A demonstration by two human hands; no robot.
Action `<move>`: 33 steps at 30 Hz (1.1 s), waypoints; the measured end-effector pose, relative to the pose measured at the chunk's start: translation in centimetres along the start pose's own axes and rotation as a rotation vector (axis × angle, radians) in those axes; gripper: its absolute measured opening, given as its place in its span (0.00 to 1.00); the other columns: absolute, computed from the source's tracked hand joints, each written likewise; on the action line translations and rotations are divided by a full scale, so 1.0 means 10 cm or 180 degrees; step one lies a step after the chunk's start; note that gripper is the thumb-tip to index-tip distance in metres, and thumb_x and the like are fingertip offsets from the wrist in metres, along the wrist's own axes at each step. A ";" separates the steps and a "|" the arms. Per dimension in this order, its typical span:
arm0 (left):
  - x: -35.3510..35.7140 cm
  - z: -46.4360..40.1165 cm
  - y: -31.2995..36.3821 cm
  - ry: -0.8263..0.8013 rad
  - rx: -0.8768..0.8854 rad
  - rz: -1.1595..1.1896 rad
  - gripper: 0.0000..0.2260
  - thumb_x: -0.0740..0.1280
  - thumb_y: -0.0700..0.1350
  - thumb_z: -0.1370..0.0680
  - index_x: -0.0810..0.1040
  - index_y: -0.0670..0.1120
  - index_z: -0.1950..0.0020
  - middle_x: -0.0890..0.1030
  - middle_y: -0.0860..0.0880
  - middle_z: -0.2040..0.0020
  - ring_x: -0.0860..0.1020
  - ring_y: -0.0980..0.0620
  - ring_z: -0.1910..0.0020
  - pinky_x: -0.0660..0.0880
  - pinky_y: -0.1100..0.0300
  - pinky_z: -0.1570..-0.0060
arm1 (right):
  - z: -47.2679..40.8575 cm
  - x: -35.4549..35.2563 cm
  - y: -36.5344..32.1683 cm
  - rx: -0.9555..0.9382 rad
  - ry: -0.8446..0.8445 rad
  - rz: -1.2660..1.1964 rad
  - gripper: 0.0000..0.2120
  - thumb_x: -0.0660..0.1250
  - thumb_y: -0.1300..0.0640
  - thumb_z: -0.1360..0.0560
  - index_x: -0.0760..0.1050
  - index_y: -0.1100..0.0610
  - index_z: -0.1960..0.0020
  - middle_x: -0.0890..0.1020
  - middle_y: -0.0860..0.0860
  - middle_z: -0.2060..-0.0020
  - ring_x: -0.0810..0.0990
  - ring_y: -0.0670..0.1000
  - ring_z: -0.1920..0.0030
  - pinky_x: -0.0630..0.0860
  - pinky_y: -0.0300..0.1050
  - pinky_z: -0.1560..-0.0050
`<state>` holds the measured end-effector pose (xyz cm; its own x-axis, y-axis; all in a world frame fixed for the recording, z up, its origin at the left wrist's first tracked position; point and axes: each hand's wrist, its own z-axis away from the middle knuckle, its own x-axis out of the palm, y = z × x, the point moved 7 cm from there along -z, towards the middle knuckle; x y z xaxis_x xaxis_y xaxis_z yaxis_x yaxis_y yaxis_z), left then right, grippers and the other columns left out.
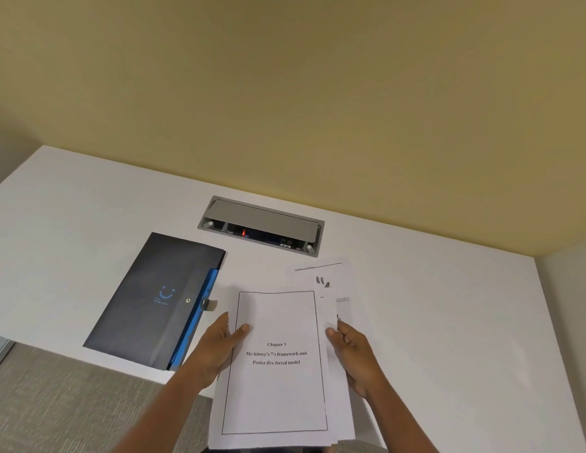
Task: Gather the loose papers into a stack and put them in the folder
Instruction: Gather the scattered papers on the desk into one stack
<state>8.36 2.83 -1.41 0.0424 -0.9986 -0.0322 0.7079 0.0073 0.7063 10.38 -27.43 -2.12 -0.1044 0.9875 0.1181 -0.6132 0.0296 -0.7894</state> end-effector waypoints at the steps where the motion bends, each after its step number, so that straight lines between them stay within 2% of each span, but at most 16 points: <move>1: 0.01 0.00 -0.03 -0.0011 -0.0052 -0.0011 0.15 0.71 0.50 0.20 0.76 0.53 0.34 0.86 0.47 0.39 0.85 0.43 0.40 0.81 0.38 0.37 | 0.00 0.06 0.01 0.0025 -0.0054 -0.0002 0.14 0.64 0.58 0.12 0.83 0.54 0.30 0.88 0.56 0.36 0.86 0.58 0.34 0.79 0.61 0.29; 5: 0.01 0.01 -0.13 -0.0010 -0.0280 0.0034 0.12 0.70 0.51 0.19 0.78 0.52 0.36 0.85 0.48 0.37 0.83 0.45 0.38 0.79 0.42 0.34 | 0.02 0.23 0.04 0.0224 -0.0172 0.0049 0.13 0.66 0.58 0.13 0.84 0.53 0.33 0.88 0.58 0.37 0.88 0.61 0.37 0.84 0.62 0.35; 9: 0.05 0.00 -0.23 -0.0062 -0.0433 0.0289 0.16 0.70 0.50 0.19 0.77 0.48 0.32 0.84 0.46 0.35 0.80 0.41 0.34 0.74 0.37 0.30 | 0.02 0.34 0.05 0.0384 -0.0324 -0.0009 0.12 0.70 0.59 0.16 0.85 0.53 0.35 0.89 0.58 0.39 0.88 0.62 0.39 0.87 0.57 0.42; 13: 0.04 -0.01 -0.29 0.0082 -0.0463 0.0220 0.17 0.70 0.50 0.18 0.76 0.49 0.30 0.84 0.46 0.36 0.80 0.40 0.35 0.75 0.36 0.32 | -0.05 0.40 0.02 0.0546 -0.0552 0.0155 0.12 0.68 0.54 0.15 0.86 0.50 0.35 0.89 0.56 0.39 0.89 0.59 0.39 0.86 0.60 0.38; 14: 0.03 -0.01 -0.29 0.0121 -0.0429 0.0137 0.17 0.70 0.49 0.18 0.75 0.50 0.30 0.83 0.46 0.35 0.79 0.40 0.34 0.74 0.35 0.31 | -0.09 0.40 -0.02 0.0586 -0.0578 0.0268 0.13 0.67 0.50 0.14 0.86 0.50 0.36 0.90 0.55 0.41 0.90 0.58 0.42 0.87 0.57 0.41; 15: 0.02 -0.02 -0.28 0.0168 -0.0387 0.0072 0.17 0.70 0.49 0.18 0.74 0.50 0.30 0.81 0.45 0.33 0.78 0.40 0.33 0.74 0.34 0.30 | -0.14 0.37 -0.09 0.0603 -0.0529 0.0386 0.16 0.65 0.45 0.14 0.87 0.52 0.38 0.91 0.55 0.44 0.91 0.56 0.48 0.88 0.52 0.48; 17: -0.02 -0.04 -0.28 0.0295 -0.0316 0.0069 0.18 0.71 0.48 0.19 0.74 0.51 0.29 0.80 0.45 0.33 0.78 0.39 0.33 0.75 0.34 0.32 | -0.33 0.23 -0.25 0.0550 -0.0163 0.0637 0.22 0.63 0.41 0.14 0.88 0.57 0.46 0.90 0.54 0.57 0.87 0.52 0.64 0.83 0.45 0.64; 18: -0.04 -0.05 -0.28 0.0372 -0.0292 0.0124 0.18 0.71 0.47 0.19 0.73 0.52 0.30 0.81 0.45 0.34 0.79 0.39 0.35 0.77 0.34 0.35 | -0.44 0.16 -0.36 0.0457 0.0053 0.0765 0.21 0.65 0.44 0.14 0.87 0.58 0.50 0.88 0.55 0.60 0.85 0.52 0.67 0.81 0.45 0.64; 19: -0.05 -0.04 -0.27 0.0440 -0.0269 0.0185 0.18 0.71 0.46 0.19 0.74 0.53 0.30 0.82 0.45 0.36 0.81 0.40 0.38 0.80 0.36 0.38 | -0.53 0.08 -0.49 0.0303 0.0250 0.0952 0.16 0.68 0.48 0.15 0.86 0.60 0.50 0.86 0.56 0.59 0.84 0.52 0.67 0.80 0.48 0.60; 21: -0.10 -0.03 -0.26 0.0555 -0.0213 0.0244 0.17 0.71 0.46 0.19 0.74 0.53 0.31 0.83 0.46 0.39 0.84 0.42 0.43 0.85 0.41 0.47 | -0.72 -0.05 -0.77 -0.0136 0.0438 0.1756 0.08 0.74 0.56 0.19 0.84 0.60 0.44 0.86 0.56 0.49 0.85 0.54 0.54 0.79 0.52 0.46; 22: -0.12 -0.04 -0.27 0.0604 -0.0191 0.0261 0.17 0.71 0.47 0.19 0.74 0.53 0.31 0.84 0.46 0.40 0.84 0.42 0.44 0.85 0.42 0.50 | -0.81 -0.09 -0.89 -0.0287 0.0432 0.2350 0.15 0.77 0.56 0.21 0.82 0.60 0.37 0.84 0.56 0.40 0.84 0.55 0.42 0.78 0.52 0.37; 23: -0.15 -0.04 -0.27 0.0645 -0.0182 0.0290 0.16 0.71 0.47 0.19 0.74 0.53 0.32 0.84 0.46 0.41 0.85 0.42 0.45 0.86 0.41 0.49 | -0.90 -0.12 -0.97 -0.0357 0.0350 0.2940 0.25 0.78 0.54 0.22 0.77 0.59 0.28 0.78 0.55 0.30 0.78 0.56 0.30 0.74 0.53 0.28; 25: -0.20 -0.04 -0.28 0.0692 -0.0185 0.0390 0.14 0.70 0.46 0.18 0.75 0.54 0.33 0.85 0.45 0.42 0.85 0.41 0.45 0.85 0.39 0.49 | -1.02 -0.18 -1.08 -0.0361 0.0197 0.3786 0.43 0.79 0.49 0.24 0.61 0.58 0.16 0.62 0.55 0.17 0.62 0.58 0.17 0.67 0.57 0.20; 27: -0.24 -0.03 -0.27 0.0750 -0.0182 0.0453 0.12 0.70 0.46 0.18 0.77 0.58 0.37 0.86 0.46 0.43 0.86 0.40 0.46 0.87 0.41 0.54 | -1.15 -0.24 -1.08 -0.0308 -0.0040 0.4394 0.55 0.80 0.46 0.25 0.47 0.57 0.13 0.47 0.54 0.12 0.50 0.59 0.13 0.61 0.61 0.17; 29: -0.29 -0.01 -0.26 0.0829 -0.0149 0.0495 0.11 0.70 0.46 0.18 0.77 0.58 0.38 0.87 0.46 0.45 0.87 0.40 0.47 0.87 0.44 0.59 | -1.25 -0.28 -1.03 -0.0200 -0.0238 0.4804 0.61 0.80 0.43 0.26 0.38 0.56 0.12 0.39 0.53 0.12 0.42 0.61 0.12 0.54 0.66 0.15; 33: -0.32 0.01 -0.25 0.0797 -0.0111 0.0547 0.15 0.69 0.46 0.18 0.77 0.54 0.32 0.87 0.45 0.42 0.86 0.37 0.43 0.83 0.34 0.45 | -1.33 -0.33 -0.97 -0.0093 -0.0318 0.5017 0.64 0.79 0.40 0.26 0.34 0.56 0.13 0.37 0.52 0.13 0.39 0.62 0.13 0.50 0.68 0.15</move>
<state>6.40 6.02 -2.97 0.3331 -0.9385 -0.0908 0.6989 0.1811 0.6920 27.09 -28.87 -2.91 -0.6467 0.0142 -0.7626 0.1713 -0.9716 -0.1634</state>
